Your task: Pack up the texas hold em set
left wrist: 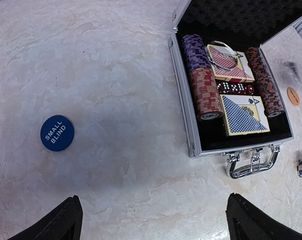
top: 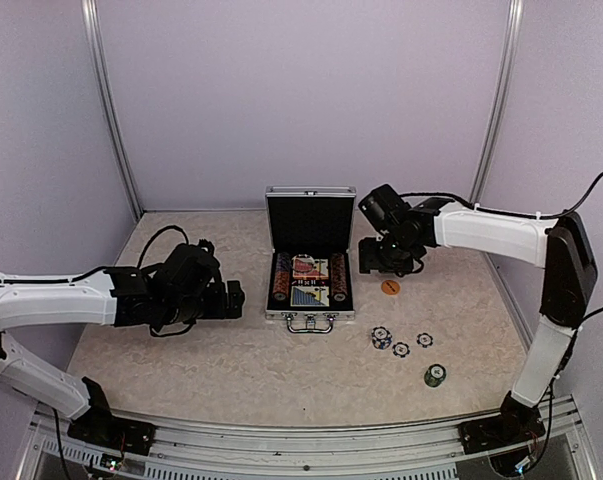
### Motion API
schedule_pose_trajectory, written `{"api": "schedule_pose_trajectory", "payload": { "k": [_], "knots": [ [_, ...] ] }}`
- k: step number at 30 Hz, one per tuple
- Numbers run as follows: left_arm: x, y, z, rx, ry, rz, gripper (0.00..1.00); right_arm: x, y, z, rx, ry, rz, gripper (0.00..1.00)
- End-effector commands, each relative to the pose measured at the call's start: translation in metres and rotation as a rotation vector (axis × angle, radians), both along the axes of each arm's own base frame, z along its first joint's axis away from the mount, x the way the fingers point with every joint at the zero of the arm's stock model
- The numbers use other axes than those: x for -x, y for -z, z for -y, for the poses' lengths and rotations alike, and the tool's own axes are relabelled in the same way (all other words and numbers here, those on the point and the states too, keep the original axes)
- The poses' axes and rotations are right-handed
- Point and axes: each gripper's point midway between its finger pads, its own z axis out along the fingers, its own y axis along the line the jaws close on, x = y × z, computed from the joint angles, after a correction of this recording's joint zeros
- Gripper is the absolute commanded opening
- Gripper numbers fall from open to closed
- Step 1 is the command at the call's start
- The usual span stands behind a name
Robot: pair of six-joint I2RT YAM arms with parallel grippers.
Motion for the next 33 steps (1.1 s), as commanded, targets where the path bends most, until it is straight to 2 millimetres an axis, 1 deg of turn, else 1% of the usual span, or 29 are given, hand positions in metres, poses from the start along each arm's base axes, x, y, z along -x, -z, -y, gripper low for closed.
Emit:
{"api": "schedule_pose_trajectory", "payload": {
  "k": [1, 3, 5, 7, 11, 14, 17, 19, 23, 28, 31, 33],
  "knots": [
    [0.003, -0.005, -0.004, 0.016, -0.009, 0.013, 0.99, -0.005, -0.003, -0.03, 0.005, -0.017, 0.008, 0.66],
    [0.004, -0.006, -0.004, 0.019, -0.01, 0.014, 0.99, -0.007, 0.001, -0.046, 0.01, -0.035, 0.0, 0.66],
    [0.004, -0.007, -0.005, 0.022, -0.012, 0.016, 0.99, -0.009, 0.004, -0.056, 0.023, -0.042, -0.009, 0.66],
    [0.004, -0.009, -0.006, 0.025, -0.013, 0.019, 0.99, -0.011, 0.009, -0.057, 0.041, -0.034, -0.018, 0.67],
    [0.005, -0.014, -0.005, 0.025, -0.009, 0.017, 0.99, -0.014, 0.007, -0.046, 0.039, -0.018, -0.001, 0.69],
    [0.002, -0.023, -0.007, 0.025, -0.017, 0.039, 0.99, -0.023, -0.005, -0.031, 0.061, 0.01, 0.018, 0.72],
    [0.001, -0.03, -0.007, 0.038, -0.02, 0.05, 0.99, -0.033, -0.008, -0.019, 0.077, -0.01, 0.016, 0.78],
    [0.002, -0.03, -0.005, 0.045, -0.017, 0.045, 0.99, -0.041, -0.006, -0.005, 0.099, -0.039, 0.014, 0.82],
    [0.004, -0.023, -0.006, 0.034, -0.015, 0.029, 0.99, -0.056, 0.004, 0.029, 0.143, -0.074, 0.005, 0.89],
    [0.006, -0.017, -0.005, 0.036, -0.013, 0.01, 0.99, -0.081, 0.006, 0.063, 0.182, -0.101, 0.031, 0.97],
    [0.007, -0.018, -0.003, 0.048, -0.012, 0.005, 0.99, -0.099, 0.004, 0.072, 0.202, -0.115, 0.047, 0.99],
    [0.007, -0.017, -0.003, 0.05, -0.012, 0.001, 0.99, -0.109, 0.006, 0.074, 0.216, -0.131, 0.054, 1.0]
  ]
}}
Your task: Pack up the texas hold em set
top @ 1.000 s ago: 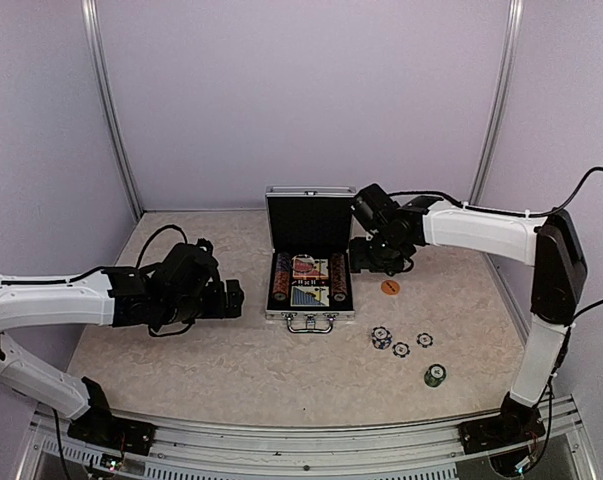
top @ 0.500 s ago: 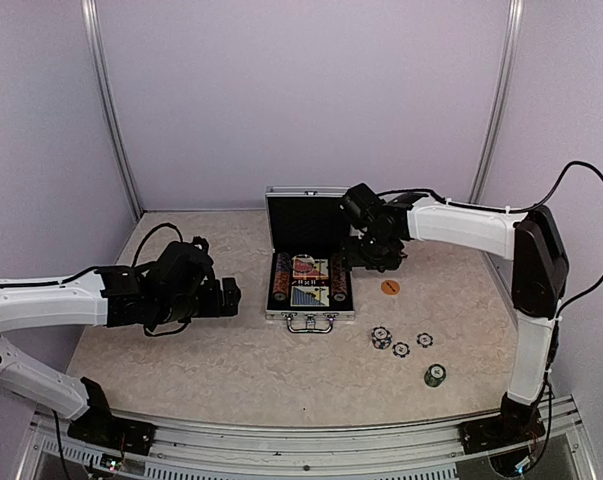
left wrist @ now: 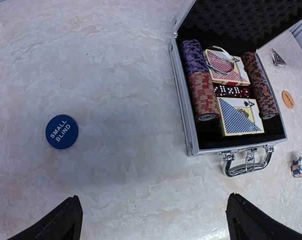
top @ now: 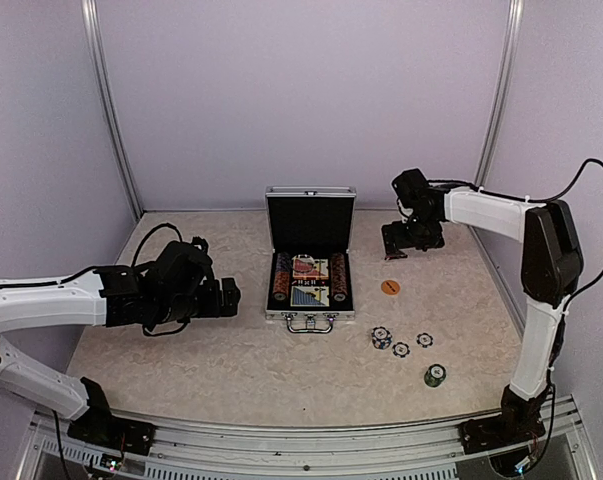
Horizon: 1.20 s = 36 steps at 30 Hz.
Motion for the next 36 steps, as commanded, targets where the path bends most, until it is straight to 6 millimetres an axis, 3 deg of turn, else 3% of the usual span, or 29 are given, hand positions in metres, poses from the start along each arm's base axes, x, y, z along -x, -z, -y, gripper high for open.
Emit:
{"api": "schedule_pose_trajectory", "payload": {
  "k": [1, 15, 23, 36],
  "knots": [
    [0.002, -0.005, 0.004, 0.021, 0.001, -0.007, 0.99, -0.029, -0.01, -0.005, 0.026, -0.103, 0.057, 1.0],
    [0.007, -0.006, -0.001, 0.019, -0.018, -0.028, 0.99, -0.079, 0.037, -0.002, 0.065, -0.128, 0.005, 1.0],
    [0.007, -0.005, 0.0, 0.024, -0.024, -0.034, 0.99, -0.084, 0.063, 0.005, 0.045, -0.111, -0.049, 1.0],
    [0.007, 0.002, 0.003, 0.026, -0.024, -0.05, 0.99, -0.071, 0.09, 0.008, 0.027, -0.107, -0.119, 0.96]
  ]
}}
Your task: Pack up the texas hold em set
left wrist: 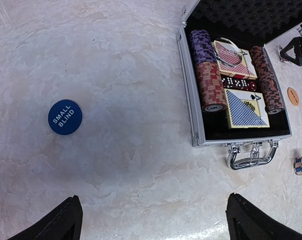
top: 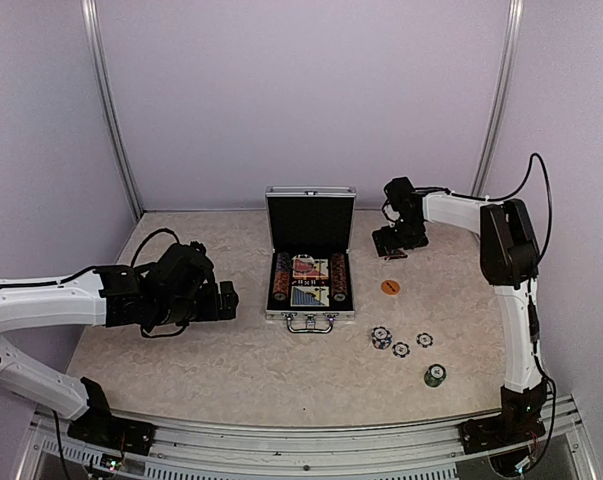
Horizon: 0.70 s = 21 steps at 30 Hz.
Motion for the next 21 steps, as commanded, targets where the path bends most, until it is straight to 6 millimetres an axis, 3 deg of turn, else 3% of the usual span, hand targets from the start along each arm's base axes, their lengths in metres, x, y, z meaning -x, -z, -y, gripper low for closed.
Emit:
{"api": "schedule_pose_trajectory", "payload": {
  "k": [1, 21],
  "knots": [
    [0.0, -0.006, 0.007, 0.021, 0.007, 0.002, 0.99, 0.007, 0.024, 0.006, 0.0, 0.018, -0.059, 0.96],
    [0.001, -0.002, 0.007, 0.022, 0.005, 0.0, 0.99, 0.012, 0.042, 0.01, -0.041, 0.058, -0.118, 0.85]
  ]
}}
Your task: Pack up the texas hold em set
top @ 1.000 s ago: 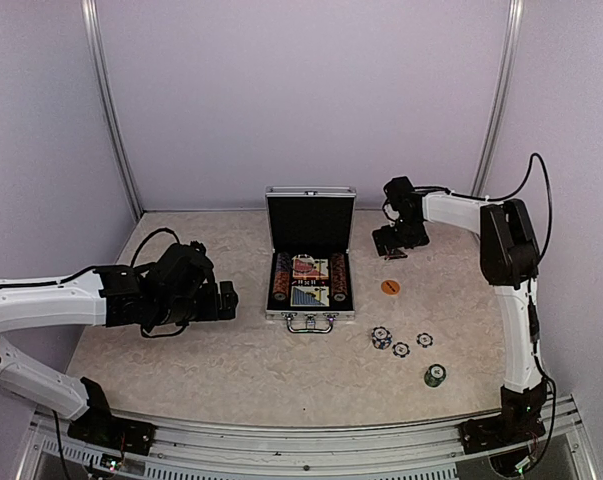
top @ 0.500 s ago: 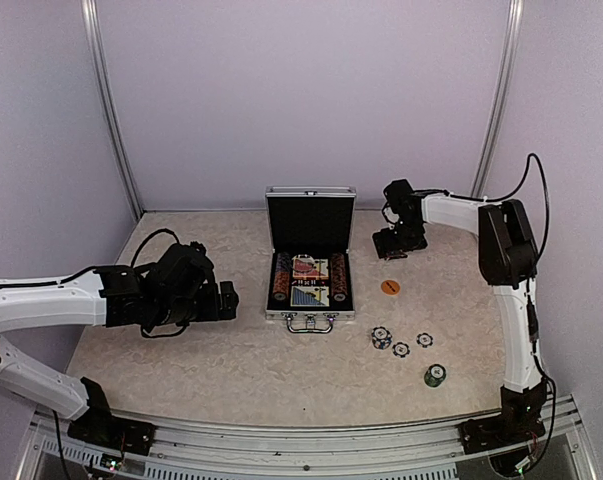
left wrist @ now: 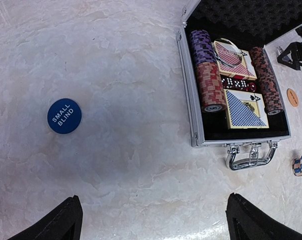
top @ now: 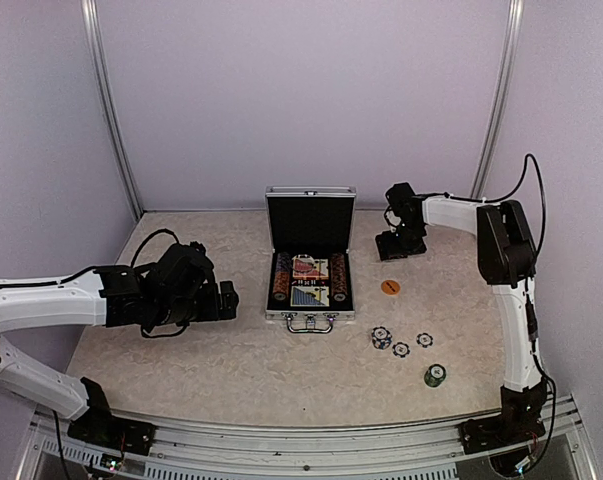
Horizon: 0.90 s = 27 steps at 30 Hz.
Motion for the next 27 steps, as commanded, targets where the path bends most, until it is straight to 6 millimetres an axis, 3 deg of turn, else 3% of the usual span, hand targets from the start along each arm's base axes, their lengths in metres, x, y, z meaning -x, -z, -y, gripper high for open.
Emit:
{"api": "schedule_pose_trajectory", "payload": {
  "k": [1, 15, 27],
  "knots": [
    [0.001, -0.002, 0.006, 0.013, 0.011, 0.003, 0.99, 0.011, 0.022, 0.006, -0.009, 0.033, -0.074, 0.84],
    [0.002, 0.0, 0.005, 0.018, 0.014, 0.004, 0.99, 0.025, 0.032, 0.013, -0.017, 0.122, -0.119, 0.84],
    [0.002, 0.0, 0.003, 0.015, 0.013, 0.01, 0.99, 0.027, 0.036, 0.015, -0.03, 0.146, -0.125, 0.75]
  ]
}}
